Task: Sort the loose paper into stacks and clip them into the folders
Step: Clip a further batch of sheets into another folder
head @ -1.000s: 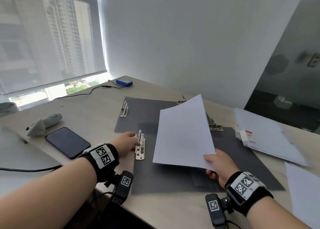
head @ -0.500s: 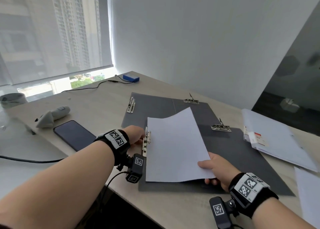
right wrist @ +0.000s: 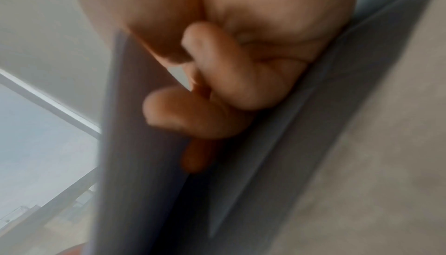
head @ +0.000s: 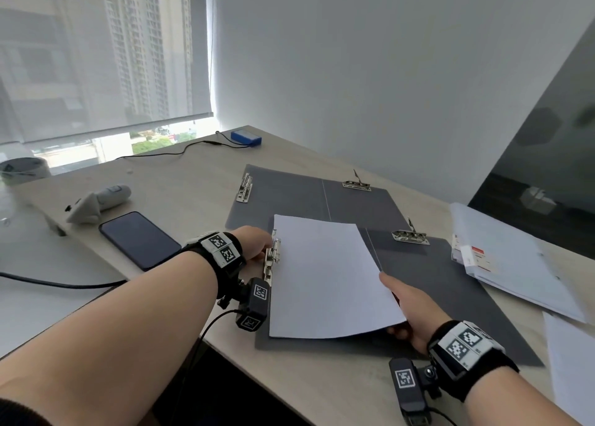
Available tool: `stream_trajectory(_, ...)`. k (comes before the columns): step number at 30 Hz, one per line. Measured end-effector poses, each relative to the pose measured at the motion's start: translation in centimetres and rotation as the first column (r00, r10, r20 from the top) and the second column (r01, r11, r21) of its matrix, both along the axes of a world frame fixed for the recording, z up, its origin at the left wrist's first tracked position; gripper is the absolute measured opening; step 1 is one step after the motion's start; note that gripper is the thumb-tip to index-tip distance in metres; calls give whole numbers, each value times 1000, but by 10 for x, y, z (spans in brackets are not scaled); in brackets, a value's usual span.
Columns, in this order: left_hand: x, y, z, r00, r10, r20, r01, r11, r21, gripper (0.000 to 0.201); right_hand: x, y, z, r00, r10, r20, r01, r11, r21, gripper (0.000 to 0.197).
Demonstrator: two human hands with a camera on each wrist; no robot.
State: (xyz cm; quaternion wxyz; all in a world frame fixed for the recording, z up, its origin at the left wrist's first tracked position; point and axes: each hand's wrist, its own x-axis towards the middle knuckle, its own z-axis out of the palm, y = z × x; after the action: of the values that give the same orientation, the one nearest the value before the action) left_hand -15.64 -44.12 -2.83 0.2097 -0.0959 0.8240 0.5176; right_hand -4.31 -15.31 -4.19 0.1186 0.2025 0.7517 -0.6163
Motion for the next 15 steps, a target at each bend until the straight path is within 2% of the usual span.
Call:
stream_trajectory(5, 1, 1, -1, 1000, 19, -20, -19, 1000, -2, 13, -1, 0, -7, 995, -32, -98, 29, 999, -37, 11)
stream_trajectory(7, 1, 0, -1, 999, 39, -9, -39, 999, 17, 19, -1, -1, -8, 992, -40, -117, 32, 997, -70, 15)
stream_trajectory(12, 1, 2, -3, 998, 14, -53, -16, 1000, -20, 11, 1, 1, -7, 993, -25, -112, 18, 998, -59, 26)
stream_trajectory(15, 1, -1, -2, 999, 30, -27, -29, 999, 22, 26, 2, 1, -6, 993, -19, -114, 14, 999, -48, 26)
